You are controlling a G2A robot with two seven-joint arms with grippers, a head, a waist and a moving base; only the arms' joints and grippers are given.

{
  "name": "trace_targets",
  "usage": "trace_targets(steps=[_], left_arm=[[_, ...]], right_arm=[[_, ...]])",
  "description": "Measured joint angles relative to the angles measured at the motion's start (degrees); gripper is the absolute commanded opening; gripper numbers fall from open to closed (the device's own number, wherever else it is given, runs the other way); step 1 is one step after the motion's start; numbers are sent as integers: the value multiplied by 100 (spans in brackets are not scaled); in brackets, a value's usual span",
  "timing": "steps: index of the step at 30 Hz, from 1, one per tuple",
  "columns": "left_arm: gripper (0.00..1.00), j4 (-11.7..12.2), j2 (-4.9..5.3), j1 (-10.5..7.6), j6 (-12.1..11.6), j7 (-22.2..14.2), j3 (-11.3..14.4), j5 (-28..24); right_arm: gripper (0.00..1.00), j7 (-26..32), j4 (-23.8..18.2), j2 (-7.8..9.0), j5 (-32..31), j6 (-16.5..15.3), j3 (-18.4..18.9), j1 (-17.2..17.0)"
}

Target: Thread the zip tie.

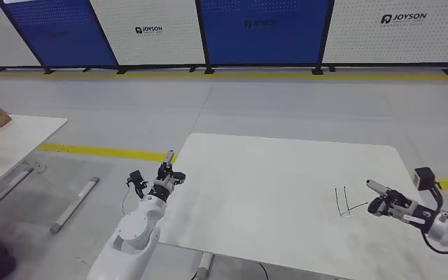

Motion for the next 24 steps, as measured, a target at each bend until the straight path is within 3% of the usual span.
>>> trace_targets(steps=[4,6,11,15,20,24], left_arm=[[100,0,0,0,0,0,0,0],[100,0,0,0,0,0,0,0],[100,0,0,0,0,0,0,0],[100,0,0,0,0,0,0,0],[100,0,0,0,0,0,0,0],[100,0,0,0,0,0,0,0]], right_arm=[[100,796,378,120,165,-344,292,385],[100,928,490,190,67,-496,276,505],[100,881,976,464,-231,-626,-234,878],[100,883,1671,631,-295,-610,-868,1312],[100,883,2328,649,-407,-817,-1394,1735],[100,883,2520,679,-329,-1064,-1703,1844]])
